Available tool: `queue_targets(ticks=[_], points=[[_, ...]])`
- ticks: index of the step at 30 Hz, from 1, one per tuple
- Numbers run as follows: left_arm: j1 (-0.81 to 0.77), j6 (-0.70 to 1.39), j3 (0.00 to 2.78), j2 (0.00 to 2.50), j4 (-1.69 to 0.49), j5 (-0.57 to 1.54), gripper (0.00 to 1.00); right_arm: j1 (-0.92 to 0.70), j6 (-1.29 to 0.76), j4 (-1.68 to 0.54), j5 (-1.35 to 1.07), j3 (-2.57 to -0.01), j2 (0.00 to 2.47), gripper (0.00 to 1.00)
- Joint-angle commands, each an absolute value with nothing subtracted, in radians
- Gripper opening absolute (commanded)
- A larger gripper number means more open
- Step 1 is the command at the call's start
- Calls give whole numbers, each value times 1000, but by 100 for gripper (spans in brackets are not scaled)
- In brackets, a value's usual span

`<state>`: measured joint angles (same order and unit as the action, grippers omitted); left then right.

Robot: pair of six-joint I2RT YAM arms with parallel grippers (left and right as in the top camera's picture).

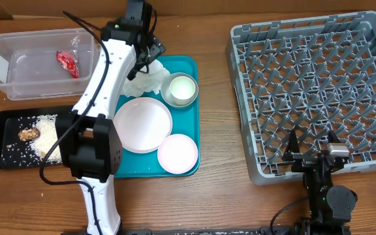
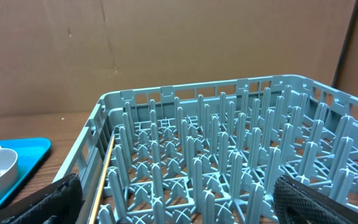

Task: Sort waste into correct bins and load items into the dishwasher
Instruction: 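Grasp the white tissue on the teal tray with the left gripper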

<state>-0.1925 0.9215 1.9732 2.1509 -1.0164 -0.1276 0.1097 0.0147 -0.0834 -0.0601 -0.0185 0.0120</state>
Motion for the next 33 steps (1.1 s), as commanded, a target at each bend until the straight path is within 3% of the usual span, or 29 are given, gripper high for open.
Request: queue_targets(ticks=[1, 14, 33], points=[[-173, 984, 1913, 2123, -1005, -194, 92, 113, 15, -81, -54, -8, 3, 100], [-171, 965, 1798, 2141, -829, -175, 92, 113, 15, -81, -53, -8, 3, 100], [-171, 920, 1798, 2308, -854, -156, 90, 113, 15, -81, -54, -8, 3, 100]])
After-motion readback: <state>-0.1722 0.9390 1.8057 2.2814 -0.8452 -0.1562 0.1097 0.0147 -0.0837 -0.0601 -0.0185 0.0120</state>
